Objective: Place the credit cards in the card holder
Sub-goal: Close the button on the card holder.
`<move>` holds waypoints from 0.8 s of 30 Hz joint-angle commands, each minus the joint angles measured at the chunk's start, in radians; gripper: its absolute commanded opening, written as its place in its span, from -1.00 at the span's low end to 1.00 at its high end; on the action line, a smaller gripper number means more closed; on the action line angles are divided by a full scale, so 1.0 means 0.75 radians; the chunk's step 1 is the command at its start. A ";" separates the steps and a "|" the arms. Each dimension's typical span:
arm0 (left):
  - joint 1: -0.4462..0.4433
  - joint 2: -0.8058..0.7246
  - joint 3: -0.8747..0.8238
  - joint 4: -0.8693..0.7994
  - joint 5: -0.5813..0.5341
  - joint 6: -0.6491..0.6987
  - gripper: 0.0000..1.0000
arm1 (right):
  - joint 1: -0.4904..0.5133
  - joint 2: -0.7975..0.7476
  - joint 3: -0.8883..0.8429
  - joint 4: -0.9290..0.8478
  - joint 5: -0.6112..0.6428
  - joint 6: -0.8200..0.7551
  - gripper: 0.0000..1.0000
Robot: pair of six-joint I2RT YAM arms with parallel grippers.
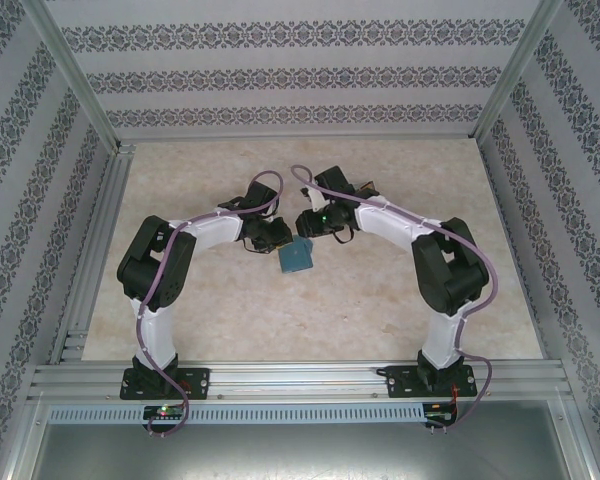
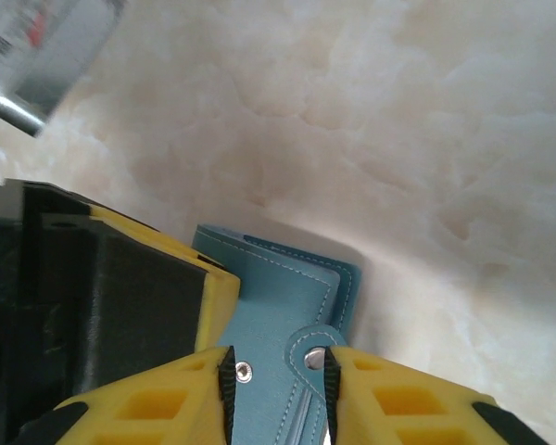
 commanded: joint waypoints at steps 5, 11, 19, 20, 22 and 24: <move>-0.007 0.074 -0.082 -0.083 0.028 -0.045 -0.67 | 0.062 0.121 0.136 -0.212 0.169 0.031 -0.30; -0.008 0.071 -0.096 -0.058 0.042 -0.054 -0.68 | 0.117 0.168 0.208 -0.274 0.294 0.018 -0.27; -0.006 0.077 -0.093 -0.060 0.044 -0.045 -0.68 | 0.130 0.206 0.273 -0.334 0.355 -0.007 -0.34; -0.006 0.077 -0.090 -0.063 0.046 -0.045 -0.68 | 0.131 0.211 0.284 -0.347 0.369 -0.010 -0.40; -0.004 0.077 -0.088 -0.063 0.045 -0.045 -0.68 | 0.129 0.220 0.299 -0.366 0.387 -0.017 -0.50; -0.004 0.079 -0.087 -0.062 0.046 -0.043 -0.68 | 0.126 0.225 0.309 -0.383 0.395 -0.021 -0.58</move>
